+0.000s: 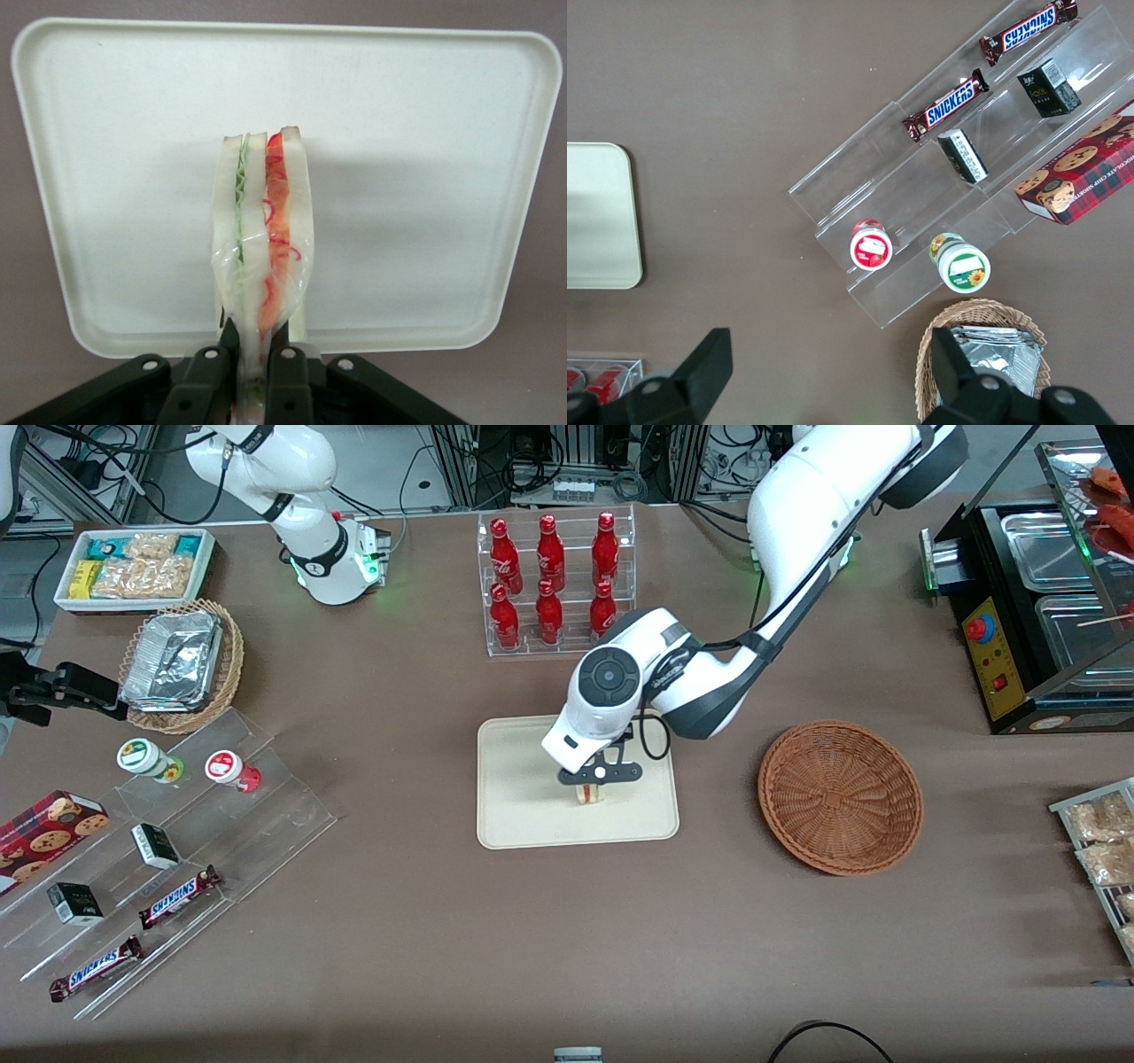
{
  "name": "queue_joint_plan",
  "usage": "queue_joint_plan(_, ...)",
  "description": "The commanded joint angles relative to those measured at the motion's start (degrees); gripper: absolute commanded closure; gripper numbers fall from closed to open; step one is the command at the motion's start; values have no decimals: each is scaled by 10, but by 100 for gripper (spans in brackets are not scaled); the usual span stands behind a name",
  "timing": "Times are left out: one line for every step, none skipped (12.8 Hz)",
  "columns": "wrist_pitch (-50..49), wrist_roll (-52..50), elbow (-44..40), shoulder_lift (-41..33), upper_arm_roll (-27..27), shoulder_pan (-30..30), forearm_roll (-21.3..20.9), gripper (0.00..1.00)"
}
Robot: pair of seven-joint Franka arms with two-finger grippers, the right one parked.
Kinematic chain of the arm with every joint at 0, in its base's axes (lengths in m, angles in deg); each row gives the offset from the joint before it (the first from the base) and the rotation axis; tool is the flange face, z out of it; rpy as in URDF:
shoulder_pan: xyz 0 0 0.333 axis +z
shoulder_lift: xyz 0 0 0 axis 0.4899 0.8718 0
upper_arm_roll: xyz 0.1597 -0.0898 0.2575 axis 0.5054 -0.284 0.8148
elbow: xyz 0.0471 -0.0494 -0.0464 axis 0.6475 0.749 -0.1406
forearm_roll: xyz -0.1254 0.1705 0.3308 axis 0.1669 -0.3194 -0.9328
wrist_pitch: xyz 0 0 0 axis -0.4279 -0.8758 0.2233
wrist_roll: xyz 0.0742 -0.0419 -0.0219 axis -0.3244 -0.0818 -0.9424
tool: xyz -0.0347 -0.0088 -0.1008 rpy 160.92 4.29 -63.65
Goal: Place sandwich from basket to tray
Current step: 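Lower the sandwich onto the tray and open the left gripper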
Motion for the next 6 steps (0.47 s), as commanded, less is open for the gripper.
queue_joint_plan(19, -10, -21, 17, 2, -15, -15, 100)
queue_joint_plan(25, -11, -20, 24, 2, -17, -15, 100)
queue_joint_plan(31, -15, -22, 31, 2, -18, -15, 100)
queue_joint_plan(42, -20, -22, 38, 2, -19, -19, 100)
queue_joint_plan(46, -28, -21, 43, 2, -19, -29, 100)
queue_joint_plan(46, -37, -20, 48, 2, -19, -41, 100)
